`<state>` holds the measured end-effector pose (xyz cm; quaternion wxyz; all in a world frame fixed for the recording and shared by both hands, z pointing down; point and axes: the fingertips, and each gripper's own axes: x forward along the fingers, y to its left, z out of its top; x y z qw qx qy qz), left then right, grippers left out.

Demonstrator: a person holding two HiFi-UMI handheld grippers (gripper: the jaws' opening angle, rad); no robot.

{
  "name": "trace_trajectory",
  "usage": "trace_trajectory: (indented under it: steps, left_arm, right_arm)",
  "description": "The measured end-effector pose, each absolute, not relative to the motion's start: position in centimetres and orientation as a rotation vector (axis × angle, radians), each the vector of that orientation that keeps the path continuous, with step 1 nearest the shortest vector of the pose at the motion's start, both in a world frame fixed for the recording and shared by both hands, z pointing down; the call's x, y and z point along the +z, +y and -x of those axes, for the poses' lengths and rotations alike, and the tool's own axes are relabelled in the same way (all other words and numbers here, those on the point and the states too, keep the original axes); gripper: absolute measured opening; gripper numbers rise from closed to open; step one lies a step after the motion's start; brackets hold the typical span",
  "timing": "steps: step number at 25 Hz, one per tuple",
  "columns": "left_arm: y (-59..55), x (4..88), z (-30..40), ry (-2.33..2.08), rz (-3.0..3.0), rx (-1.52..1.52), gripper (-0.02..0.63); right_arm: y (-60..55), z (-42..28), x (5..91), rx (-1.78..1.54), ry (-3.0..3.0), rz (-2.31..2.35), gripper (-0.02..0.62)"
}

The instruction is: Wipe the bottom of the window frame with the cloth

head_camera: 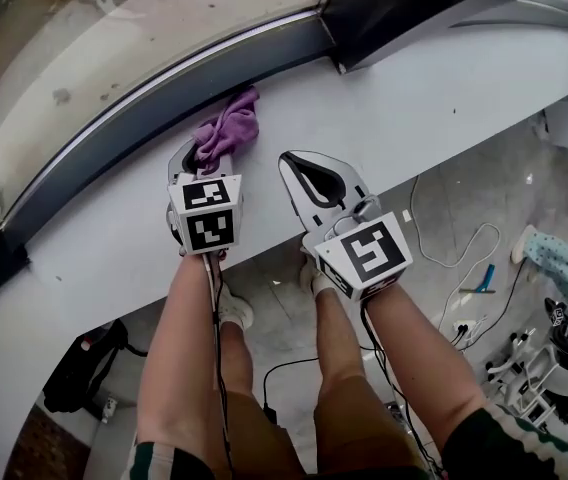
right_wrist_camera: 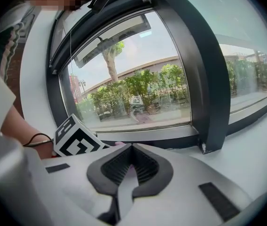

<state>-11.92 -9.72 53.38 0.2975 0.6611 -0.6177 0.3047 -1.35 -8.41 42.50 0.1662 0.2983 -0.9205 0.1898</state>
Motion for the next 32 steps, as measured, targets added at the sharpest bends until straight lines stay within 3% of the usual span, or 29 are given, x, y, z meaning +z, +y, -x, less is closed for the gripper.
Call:
trace_trajectory:
  steps: [32]
  left_arm:
    - [3.2,52.3,32.2,-1.810,-1.553,0.714,0.107]
  right_arm:
    - [1.6,20.6,42.7,0.487,-2.664,-0.571,0.014]
